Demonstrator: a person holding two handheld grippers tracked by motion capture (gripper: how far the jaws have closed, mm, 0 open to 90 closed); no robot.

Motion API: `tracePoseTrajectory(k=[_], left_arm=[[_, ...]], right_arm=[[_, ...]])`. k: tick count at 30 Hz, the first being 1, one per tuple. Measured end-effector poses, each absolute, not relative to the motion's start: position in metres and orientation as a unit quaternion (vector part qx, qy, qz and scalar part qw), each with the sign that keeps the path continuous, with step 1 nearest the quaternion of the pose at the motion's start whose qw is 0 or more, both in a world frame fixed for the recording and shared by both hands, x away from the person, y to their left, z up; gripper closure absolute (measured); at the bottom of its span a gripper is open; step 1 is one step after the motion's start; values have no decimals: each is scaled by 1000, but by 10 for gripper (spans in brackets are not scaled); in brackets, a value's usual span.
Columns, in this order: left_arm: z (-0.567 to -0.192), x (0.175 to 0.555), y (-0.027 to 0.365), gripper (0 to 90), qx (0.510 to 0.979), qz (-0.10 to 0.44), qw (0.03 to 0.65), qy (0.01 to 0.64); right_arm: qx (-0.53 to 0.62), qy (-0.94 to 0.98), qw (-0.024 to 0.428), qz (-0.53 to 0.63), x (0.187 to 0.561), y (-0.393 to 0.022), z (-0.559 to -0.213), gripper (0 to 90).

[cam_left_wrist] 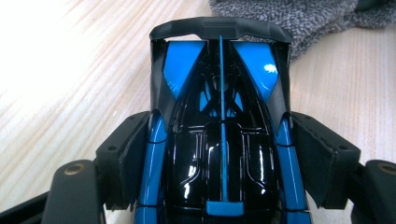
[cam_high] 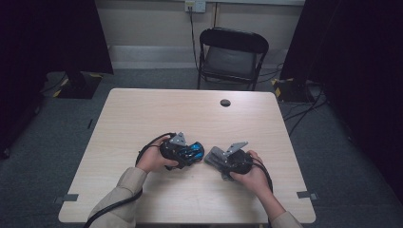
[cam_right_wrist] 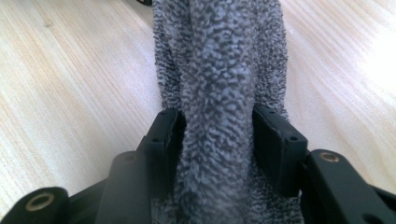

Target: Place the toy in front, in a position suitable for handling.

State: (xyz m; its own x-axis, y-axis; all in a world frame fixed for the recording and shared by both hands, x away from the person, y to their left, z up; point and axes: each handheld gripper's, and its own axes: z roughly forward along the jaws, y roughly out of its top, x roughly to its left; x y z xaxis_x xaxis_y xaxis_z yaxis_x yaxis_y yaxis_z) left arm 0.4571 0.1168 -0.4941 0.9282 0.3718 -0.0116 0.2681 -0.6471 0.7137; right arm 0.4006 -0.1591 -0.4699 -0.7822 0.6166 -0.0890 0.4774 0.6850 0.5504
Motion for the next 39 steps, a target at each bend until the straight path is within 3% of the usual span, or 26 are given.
tracePoseTrajectory(k=[19, 23, 33, 35, 36, 39], left_arm=[[-492, 451, 123, 265, 894, 73, 387, 212], [-493, 451, 125, 198, 892, 77, 384, 224], [-497, 446, 129, 152, 897, 84, 376, 217], [-499, 445, 130, 162, 890, 85, 391, 217], [-499, 445, 130, 236, 889, 83, 398, 212], [-499, 445, 130, 254, 888, 84, 398, 213]], right_arm=[[302, 908, 138, 257, 400, -159, -470, 516], [302, 908, 138, 257, 400, -159, -470, 516], [303, 907, 139, 258, 400, -158, -470, 516], [303, 907, 139, 257, 399, -158, -470, 516], [302, 908, 140, 255, 399, -158, -470, 516], [303, 907, 139, 257, 399, -158, -470, 516]])
